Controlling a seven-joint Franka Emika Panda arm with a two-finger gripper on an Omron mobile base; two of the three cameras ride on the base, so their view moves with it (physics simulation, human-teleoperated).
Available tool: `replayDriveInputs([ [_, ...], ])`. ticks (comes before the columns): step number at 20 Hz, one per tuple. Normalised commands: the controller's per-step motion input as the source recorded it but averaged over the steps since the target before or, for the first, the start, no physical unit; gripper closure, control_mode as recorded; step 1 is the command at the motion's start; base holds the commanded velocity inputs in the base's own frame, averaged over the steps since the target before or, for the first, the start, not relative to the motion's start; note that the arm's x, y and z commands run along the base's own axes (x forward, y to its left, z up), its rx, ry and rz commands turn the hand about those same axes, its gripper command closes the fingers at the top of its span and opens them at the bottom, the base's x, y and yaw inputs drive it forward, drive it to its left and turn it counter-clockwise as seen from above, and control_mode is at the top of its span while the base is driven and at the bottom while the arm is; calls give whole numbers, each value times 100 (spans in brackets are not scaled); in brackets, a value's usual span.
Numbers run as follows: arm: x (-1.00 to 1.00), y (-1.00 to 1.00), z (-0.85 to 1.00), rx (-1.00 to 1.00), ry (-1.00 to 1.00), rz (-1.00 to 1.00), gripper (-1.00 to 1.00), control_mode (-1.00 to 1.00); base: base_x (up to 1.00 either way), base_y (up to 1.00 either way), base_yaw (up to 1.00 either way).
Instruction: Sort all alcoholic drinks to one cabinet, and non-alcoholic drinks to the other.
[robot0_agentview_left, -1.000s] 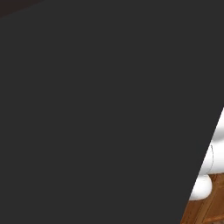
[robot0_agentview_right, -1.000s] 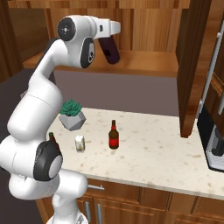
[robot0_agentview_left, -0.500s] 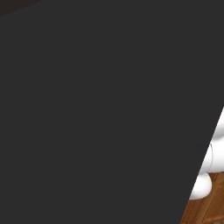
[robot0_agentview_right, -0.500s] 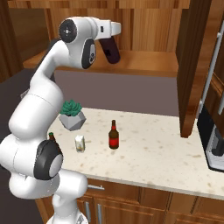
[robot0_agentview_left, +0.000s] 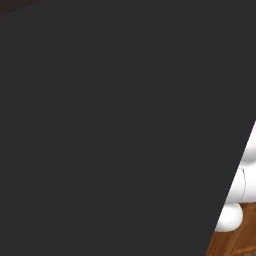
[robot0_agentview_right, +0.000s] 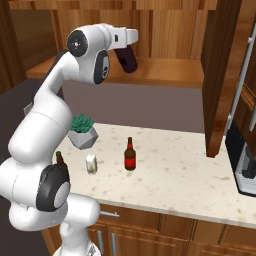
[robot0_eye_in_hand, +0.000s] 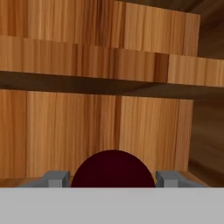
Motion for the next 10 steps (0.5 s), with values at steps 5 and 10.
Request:
replayDriveInputs([
  [5,21,0,-7,0,0,0,100,-100,0,0,0],
  [10,22,0,-1,1,0,0,100,-100,0,0,0],
])
